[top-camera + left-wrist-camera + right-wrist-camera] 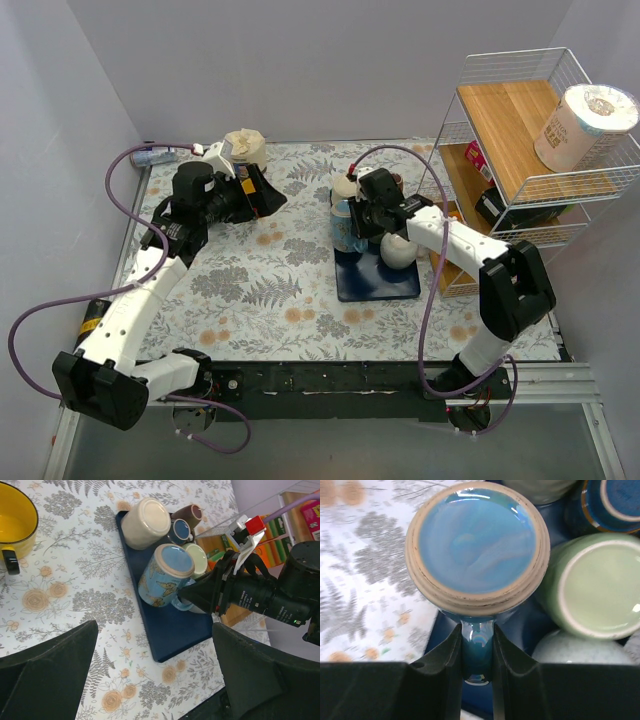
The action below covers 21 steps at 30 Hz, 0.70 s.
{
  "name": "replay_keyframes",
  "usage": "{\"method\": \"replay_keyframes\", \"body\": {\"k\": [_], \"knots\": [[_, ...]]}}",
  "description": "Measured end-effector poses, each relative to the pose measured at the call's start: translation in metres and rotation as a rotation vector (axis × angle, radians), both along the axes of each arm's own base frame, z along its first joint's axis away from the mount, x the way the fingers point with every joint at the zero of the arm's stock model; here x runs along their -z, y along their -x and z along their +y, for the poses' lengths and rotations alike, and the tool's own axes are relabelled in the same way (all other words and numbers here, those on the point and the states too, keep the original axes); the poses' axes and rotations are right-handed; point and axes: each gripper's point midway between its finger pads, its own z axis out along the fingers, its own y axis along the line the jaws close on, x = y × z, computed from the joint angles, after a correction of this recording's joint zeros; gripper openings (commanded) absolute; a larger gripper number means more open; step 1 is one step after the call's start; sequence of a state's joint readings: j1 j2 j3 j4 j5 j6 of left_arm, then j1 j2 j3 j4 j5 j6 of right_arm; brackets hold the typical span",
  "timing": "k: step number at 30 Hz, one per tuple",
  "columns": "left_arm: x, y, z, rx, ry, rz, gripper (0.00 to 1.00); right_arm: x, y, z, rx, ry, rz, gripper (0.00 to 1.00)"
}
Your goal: Turn the mug right side up
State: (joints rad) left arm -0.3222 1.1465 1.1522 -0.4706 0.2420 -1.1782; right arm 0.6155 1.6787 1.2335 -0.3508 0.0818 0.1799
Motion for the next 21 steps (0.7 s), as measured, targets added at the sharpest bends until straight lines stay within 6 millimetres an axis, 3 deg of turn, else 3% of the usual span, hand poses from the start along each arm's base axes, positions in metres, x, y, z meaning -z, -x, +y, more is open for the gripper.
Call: {"method": "replay_keyframes", "body": {"k": [4, 11, 17, 21], "knots": [[-0.011, 0.007, -0.008, 0.038, 0.053, -0.017, 0.98, -0.033, 0.017, 0.016, -0.012, -0.135, 0.036, 0.01], [-0.021, 0.025, -0.025, 0.133, 0.164, -0.008, 0.98, -0.117, 0.036, 0.047, -0.031, -0.423, 0.016, 0.01], [-0.034, 0.046, -0.036, 0.203, 0.276, 0.005, 0.98, -0.172, 0.044, 0.062, 0.036, -0.674, 0.036, 0.01], [-0.046, 0.062, -0.04, 0.225, 0.379, 0.008, 0.98, -0.196, 0.046, 0.07, 0.089, -0.847, 0.057, 0.01]]}}
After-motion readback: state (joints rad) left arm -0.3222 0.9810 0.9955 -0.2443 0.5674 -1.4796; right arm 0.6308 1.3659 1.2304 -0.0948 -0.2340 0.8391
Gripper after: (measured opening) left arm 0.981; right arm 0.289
